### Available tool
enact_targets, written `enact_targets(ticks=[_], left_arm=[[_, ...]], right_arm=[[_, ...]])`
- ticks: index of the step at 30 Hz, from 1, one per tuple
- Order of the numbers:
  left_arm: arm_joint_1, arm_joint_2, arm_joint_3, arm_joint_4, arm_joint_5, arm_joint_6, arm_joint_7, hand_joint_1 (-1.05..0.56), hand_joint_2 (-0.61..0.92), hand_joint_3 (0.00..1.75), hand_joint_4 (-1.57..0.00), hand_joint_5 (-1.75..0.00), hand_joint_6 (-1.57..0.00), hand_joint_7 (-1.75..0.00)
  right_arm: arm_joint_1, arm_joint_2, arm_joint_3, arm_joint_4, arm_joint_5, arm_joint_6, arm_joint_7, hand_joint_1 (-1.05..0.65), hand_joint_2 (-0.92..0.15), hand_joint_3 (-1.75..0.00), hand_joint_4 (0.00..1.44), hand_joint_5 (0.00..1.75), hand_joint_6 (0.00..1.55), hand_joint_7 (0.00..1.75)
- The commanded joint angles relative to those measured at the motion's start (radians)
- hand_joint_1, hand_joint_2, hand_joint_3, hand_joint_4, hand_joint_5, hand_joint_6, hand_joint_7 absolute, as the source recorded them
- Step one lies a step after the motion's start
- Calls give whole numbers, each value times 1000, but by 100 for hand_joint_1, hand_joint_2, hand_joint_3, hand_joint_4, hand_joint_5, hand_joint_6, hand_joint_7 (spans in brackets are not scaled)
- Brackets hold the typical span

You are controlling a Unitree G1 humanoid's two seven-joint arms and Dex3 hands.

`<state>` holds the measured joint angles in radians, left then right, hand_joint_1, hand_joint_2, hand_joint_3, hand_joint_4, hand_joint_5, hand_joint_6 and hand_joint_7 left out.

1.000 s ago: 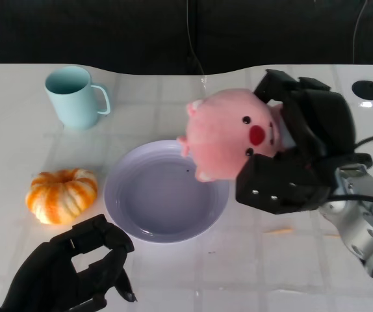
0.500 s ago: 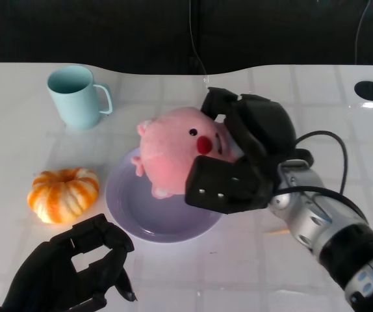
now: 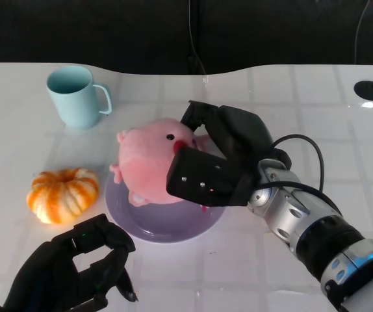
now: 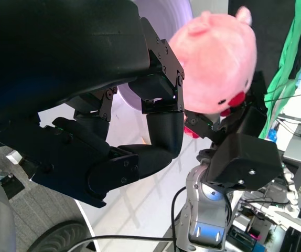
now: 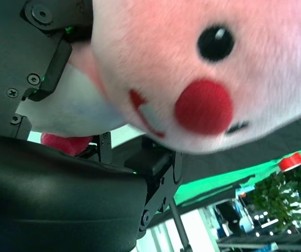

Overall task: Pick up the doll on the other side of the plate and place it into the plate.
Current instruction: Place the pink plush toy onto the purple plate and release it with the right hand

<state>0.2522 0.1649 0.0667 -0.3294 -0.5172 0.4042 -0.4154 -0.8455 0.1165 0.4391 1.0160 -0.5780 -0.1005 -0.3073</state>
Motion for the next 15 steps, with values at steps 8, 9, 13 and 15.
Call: enact_targets(ticks=[8,9,13,15], left_arm=[[3,7,0,-21,2,11,15,-41,73,78,-68,-174,-68,-134],[3,6,1,-21,-1,14,15,-41,73,78,-68,-174,-67,-135],[-1,6,1,-23,1,19,17,-42,72,80,-67,-175,-66,-137],[-3,7,2,-22,2,17,14,-42,71,80,-67,-175,-66,-137]], right_arm=[[-22,-37,15,-63,14,5,221,-64,-92,-26,38,23,46,0],[-18,-42,19,-76,11,11,238,-66,-92,-27,36,21,43,0],[-3,-62,32,-131,0,45,306,-72,-92,-31,23,13,31,0],[6,-74,43,-158,-7,63,336,-74,-92,-32,18,10,28,0]])
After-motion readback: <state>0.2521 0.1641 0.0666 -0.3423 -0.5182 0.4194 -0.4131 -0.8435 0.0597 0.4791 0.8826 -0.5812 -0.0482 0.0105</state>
